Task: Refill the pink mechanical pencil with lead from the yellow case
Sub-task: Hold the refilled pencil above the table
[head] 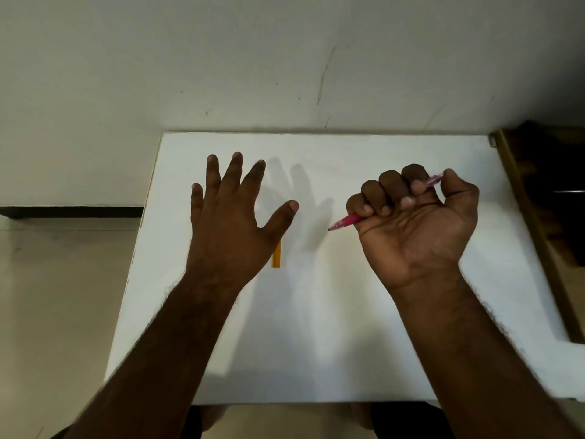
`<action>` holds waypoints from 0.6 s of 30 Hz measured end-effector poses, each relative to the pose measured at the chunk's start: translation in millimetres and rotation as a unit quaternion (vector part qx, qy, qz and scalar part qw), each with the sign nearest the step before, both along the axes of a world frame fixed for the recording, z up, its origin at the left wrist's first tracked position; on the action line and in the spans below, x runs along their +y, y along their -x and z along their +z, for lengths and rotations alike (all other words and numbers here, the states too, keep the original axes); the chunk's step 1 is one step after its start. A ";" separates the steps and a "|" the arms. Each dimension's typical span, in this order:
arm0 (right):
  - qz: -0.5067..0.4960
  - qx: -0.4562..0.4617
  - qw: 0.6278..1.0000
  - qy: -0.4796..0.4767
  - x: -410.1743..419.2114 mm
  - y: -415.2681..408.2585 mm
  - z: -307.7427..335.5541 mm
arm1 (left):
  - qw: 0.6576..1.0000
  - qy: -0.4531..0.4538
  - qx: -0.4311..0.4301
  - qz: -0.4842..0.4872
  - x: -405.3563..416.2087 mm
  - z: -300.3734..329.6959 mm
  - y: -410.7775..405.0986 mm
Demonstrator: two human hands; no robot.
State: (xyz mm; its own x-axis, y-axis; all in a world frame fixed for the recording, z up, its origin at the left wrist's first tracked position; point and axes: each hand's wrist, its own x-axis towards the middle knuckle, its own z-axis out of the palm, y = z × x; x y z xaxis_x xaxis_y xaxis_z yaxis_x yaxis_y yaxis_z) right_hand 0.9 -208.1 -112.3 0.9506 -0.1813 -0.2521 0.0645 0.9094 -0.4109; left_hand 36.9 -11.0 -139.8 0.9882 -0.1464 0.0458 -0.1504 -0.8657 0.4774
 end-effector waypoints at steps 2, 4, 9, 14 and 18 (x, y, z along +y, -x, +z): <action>-0.002 0.002 1.000 -0.004 0.8 0.2 -0.4 | 1.000 0.004 0.004 0.000 0.5 0.4 0.0; -0.005 0.005 1.000 -0.004 1.0 0.5 -1.1 | 1.000 0.007 0.006 0.001 0.4 0.7 0.2; -0.012 0.004 1.000 -0.010 1.3 0.4 -2.3 | 1.000 0.014 0.006 0.003 0.2 0.8 1.4; -0.016 0.004 1.000 -0.022 3.0 0.9 -3.6 | 1.000 0.010 0.009 0.004 0.6 0.6 1.2; -0.010 0.000 0.999 -0.031 4.0 1.2 -3.7 | 1.000 0.007 0.009 0.005 0.7 0.7 0.4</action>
